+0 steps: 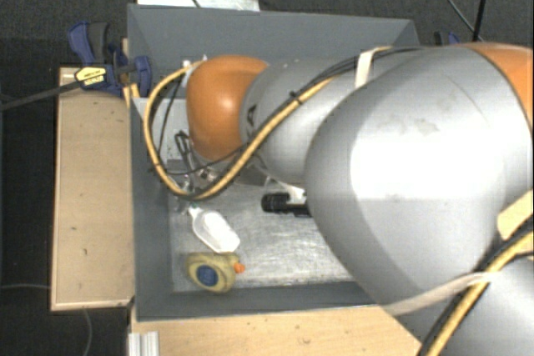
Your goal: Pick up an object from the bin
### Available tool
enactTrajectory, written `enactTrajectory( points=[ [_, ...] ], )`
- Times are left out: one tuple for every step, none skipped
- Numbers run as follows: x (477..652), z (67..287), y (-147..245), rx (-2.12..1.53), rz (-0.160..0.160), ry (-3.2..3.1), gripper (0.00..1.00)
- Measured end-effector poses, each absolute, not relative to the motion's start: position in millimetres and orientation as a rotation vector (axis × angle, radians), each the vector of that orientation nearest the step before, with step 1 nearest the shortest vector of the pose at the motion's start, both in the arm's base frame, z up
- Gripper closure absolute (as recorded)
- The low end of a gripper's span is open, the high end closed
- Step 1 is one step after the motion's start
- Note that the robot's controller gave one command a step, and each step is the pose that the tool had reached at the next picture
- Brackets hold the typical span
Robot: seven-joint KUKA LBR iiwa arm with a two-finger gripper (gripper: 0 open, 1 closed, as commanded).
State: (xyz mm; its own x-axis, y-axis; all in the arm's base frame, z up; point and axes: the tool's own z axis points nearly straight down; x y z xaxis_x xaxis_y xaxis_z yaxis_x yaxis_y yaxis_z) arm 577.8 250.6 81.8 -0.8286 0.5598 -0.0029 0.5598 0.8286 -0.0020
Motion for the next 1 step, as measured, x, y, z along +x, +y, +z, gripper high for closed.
enactTrajectory(
  points=[
    [578.2, 89.6, 250.4, 0.92, -0.003, 3.001, 1.0]
  ],
)
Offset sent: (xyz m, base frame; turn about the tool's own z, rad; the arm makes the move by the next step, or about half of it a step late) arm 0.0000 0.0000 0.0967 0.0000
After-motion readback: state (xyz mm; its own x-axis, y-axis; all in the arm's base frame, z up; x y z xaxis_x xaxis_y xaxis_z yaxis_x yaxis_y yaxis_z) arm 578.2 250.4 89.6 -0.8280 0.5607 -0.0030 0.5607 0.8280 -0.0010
